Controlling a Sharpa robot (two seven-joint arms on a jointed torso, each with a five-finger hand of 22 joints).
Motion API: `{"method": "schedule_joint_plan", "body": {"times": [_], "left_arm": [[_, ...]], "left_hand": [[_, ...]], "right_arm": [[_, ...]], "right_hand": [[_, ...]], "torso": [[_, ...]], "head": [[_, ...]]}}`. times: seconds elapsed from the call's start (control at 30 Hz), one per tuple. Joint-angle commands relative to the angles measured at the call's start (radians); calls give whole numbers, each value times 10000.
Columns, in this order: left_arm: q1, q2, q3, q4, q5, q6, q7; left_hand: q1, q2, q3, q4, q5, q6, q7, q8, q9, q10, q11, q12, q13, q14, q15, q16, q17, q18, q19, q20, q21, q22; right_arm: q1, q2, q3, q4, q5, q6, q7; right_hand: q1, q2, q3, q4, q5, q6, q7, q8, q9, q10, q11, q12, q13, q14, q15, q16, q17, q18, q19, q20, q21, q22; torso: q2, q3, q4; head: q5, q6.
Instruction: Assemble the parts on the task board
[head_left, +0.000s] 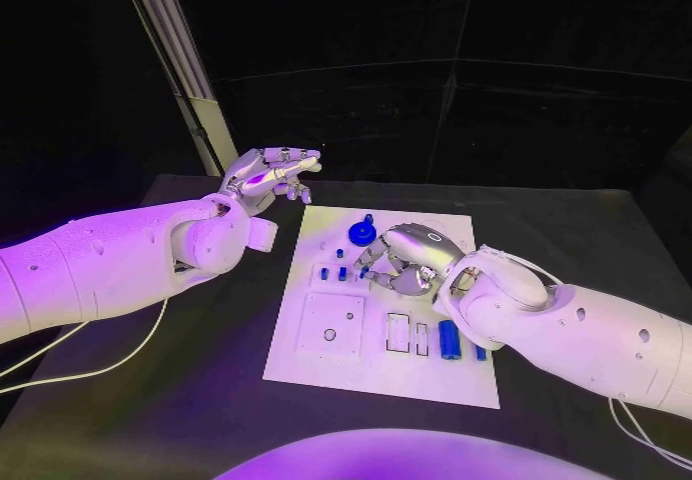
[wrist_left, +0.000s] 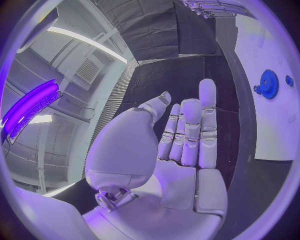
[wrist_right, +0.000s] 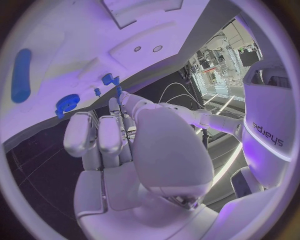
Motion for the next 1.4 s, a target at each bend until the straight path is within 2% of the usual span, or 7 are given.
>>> {"method": "schedule_joint_plan", "body": {"times": [0.03, 0.13, 0.3, 0.43, 0.67, 0.97, 1.4], "left_arm": [[18, 44, 9, 34, 38, -3, 148], [19, 69, 9, 54, 38, 3, 145], [19, 99, 9, 62, 38, 30, 112], [20, 120, 10, 74, 38, 49, 93], [20, 136, 10, 66, 38, 47, 82], [20, 135, 10, 50, 38, 53, 64], [20, 143, 10, 3, 38, 84, 27]], "left_hand": [[38, 96, -3, -39, 35, -50, 27, 66, -15, -51, 0, 42, -11, -41, -5, -51, -12, 134, -53, 0, -47, -15], [38, 96, -3, -39, 35, -50, 27, 66, -15, -51, 0, 42, -11, -41, -5, -51, -12, 134, -53, 0, -47, -15], [38, 96, -3, -39, 35, -50, 27, 66, -15, -51, 0, 42, -11, -41, -5, -51, -12, 134, -53, 0, -47, -15], [38, 96, -3, -39, 35, -50, 27, 66, -15, -51, 0, 42, -11, -41, -5, -51, -12, 134, -53, 0, -47, -15], [49, 104, 1, -46, 38, -51, 26, 72, -14, -55, -1, 52, -14, -53, -5, -63, -49, 134, -51, 0, -56, -24], [49, 104, 1, -46, 38, -51, 26, 72, -14, -55, -1, 52, -14, -53, -5, -63, -49, 134, -51, 0, -56, -24], [49, 104, 1, -46, 38, -51, 26, 72, -14, -55, -1, 52, -14, -53, -5, -63, -49, 134, -51, 0, -56, -24]], "right_arm": [[-57, 146, 3, -99, -305, 283, 137], [-155, 306, -2, -187, -506, 506, 18], [-250, 458, -13, -276, -658, 911, -166], [-281, 488, -185, -265, -697, 1086, -220], [-297, 544, -297, -260, -715, 1307, -193], [-301, 548, -332, -239, -776, 1595, -176], [-303, 577, -337, -200, -799, 1601, -136]], "right_hand": [[-128, -6, 43, 1, 45, -5, 45, -37, -1, -21, 58, -42, 9, 241, 70, 49, 11, -203, 95, 6, 41, 9], [-139, -8, 52, -8, 46, -10, 49, -39, -2, -26, 61, -43, 8, 242, 72, 55, 13, -203, 94, 8, 41, 9], [-166, -12, 70, -28, 56, -19, 53, -40, -2, -39, 67, -46, 8, 241, 77, 58, 6, -203, 92, 11, 42, 8], [-187, -11, 78, -34, 58, -21, 56, -38, -2, -41, 70, -45, 8, 240, 80, 56, -3, -203, 92, 14, 44, 10], [-203, -10, 83, -40, 61, -19, 56, -35, -1, -37, 69, -41, 10, 241, 82, 67, 9, -205, 97, 15, 50, 19], [-224, -7, 90, -48, 63, -14, 55, -31, 1, -29, 69, -35, 13, 242, 83, 74, 12, -207, 104, 18, 58, 30], [-253, -1, 103, -66, 72, -6, 52, -25, 5, -20, 66, -28, 16, 245, 83, 92, 26, -208, 106, 21, 63, 36]], "torso": [[6, 7, 20], [5, 3, -4], [1, 6, -9], [2, 2, -5], [-6, 12, -7], [-4, 7, -15], [-4, 10, -9]], "head": [[109, -79], [176, -104], [189, -168], [212, -210], [259, -264], [306, -287], [342, -322]]}}
